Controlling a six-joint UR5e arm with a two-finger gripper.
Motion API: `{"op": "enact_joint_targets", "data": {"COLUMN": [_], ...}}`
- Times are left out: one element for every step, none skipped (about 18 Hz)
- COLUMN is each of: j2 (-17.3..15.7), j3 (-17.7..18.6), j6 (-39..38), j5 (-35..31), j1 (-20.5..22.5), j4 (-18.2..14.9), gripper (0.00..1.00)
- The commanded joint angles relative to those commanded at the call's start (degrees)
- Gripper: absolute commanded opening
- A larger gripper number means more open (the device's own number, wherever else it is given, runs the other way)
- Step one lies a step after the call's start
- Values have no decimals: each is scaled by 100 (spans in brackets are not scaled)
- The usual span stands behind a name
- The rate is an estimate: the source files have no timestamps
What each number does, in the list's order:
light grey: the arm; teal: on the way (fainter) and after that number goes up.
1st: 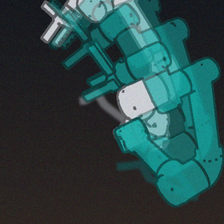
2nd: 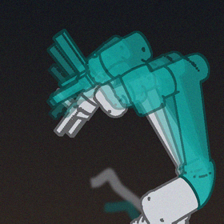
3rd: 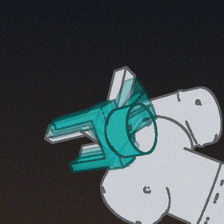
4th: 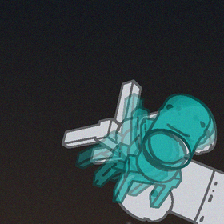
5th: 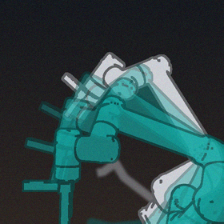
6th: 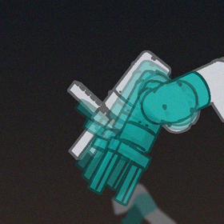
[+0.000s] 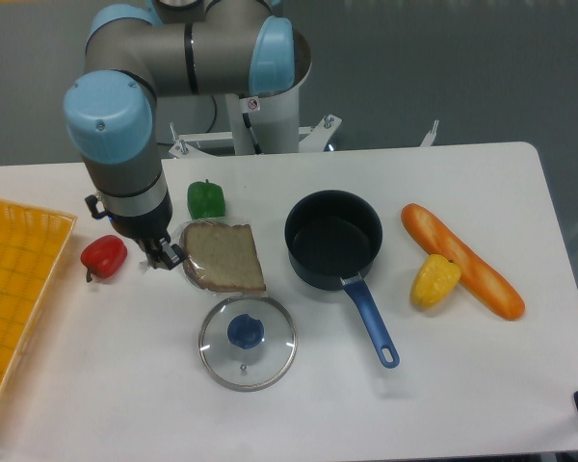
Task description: Pick up the toast
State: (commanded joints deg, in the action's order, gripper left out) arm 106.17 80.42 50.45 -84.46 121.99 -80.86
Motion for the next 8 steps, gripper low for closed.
{"op": "enact_joint_targets", "data": {"j2": [0, 0, -9, -9, -9, -9, -18, -18], "j3": [0, 9, 35, 61, 62, 62, 62, 62], "j6": [-9, -9, 0, 0, 9, 9, 0, 0], "j5": [0, -9, -9, 0, 9, 9, 9, 17], "j1": [0, 0, 9, 35, 53, 53, 53, 53], "j4": [0, -9, -9, -9, -9, -9, -9, 0], "gripper": [0, 0, 0, 0, 0, 0, 0, 0]}}
